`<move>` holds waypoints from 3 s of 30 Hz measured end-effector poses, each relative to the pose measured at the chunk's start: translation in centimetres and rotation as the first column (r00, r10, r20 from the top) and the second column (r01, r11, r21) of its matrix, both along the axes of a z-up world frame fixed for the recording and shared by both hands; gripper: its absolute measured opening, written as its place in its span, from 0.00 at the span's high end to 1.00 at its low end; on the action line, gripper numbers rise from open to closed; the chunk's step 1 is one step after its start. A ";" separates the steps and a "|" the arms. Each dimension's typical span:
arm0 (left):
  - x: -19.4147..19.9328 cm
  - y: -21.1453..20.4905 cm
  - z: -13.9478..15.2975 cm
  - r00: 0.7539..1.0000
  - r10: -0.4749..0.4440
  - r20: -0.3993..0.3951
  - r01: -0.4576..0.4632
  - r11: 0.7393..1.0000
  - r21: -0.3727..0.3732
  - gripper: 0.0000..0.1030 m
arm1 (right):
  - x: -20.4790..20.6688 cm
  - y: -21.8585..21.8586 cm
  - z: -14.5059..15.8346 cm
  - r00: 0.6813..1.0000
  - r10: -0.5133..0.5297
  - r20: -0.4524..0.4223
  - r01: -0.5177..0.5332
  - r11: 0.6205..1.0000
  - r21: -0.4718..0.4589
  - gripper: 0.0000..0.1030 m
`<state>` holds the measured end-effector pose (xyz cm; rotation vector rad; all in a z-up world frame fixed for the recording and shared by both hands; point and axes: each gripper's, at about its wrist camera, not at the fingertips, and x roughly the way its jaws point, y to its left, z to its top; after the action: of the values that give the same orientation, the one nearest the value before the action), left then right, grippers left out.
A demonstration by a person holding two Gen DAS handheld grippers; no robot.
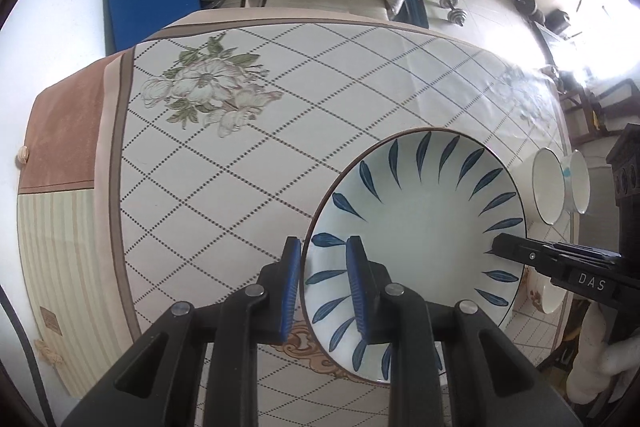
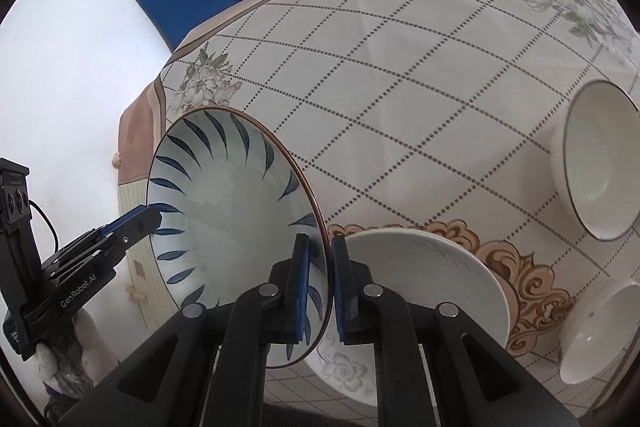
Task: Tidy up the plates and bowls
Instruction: 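Lift the blue-leaf plate with both grippers over the plate stack, then lower the blue-leaf plate onto the stack, open both grippers, withdraw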
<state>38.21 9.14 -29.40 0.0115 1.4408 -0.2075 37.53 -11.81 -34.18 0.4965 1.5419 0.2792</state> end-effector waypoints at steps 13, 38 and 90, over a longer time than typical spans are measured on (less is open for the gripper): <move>-5.3 -8.7 -4.4 0.985 -0.146 -0.094 0.150 0.988 0.033 0.80 | -9.7 -8.8 -3.4 0.991 -0.118 -0.058 0.116 0.993 -0.037 0.88; -7.2 -6.5 -5.8 0.993 -0.097 -0.059 0.105 0.982 0.157 0.84 | -12.6 -8.3 -7.7 0.994 -0.063 -0.085 0.048 0.985 -0.169 0.92; -25.7 -5.2 14.7 0.932 0.025 0.361 -0.056 0.995 0.078 0.02 | -30.2 -2.3 20.3 0.904 0.033 0.427 0.152 0.908 -0.391 0.00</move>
<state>12.53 3.97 -14.72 0.0869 1.0810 -0.1012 7.33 -14.10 -13.87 0.1275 1.1085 -0.0014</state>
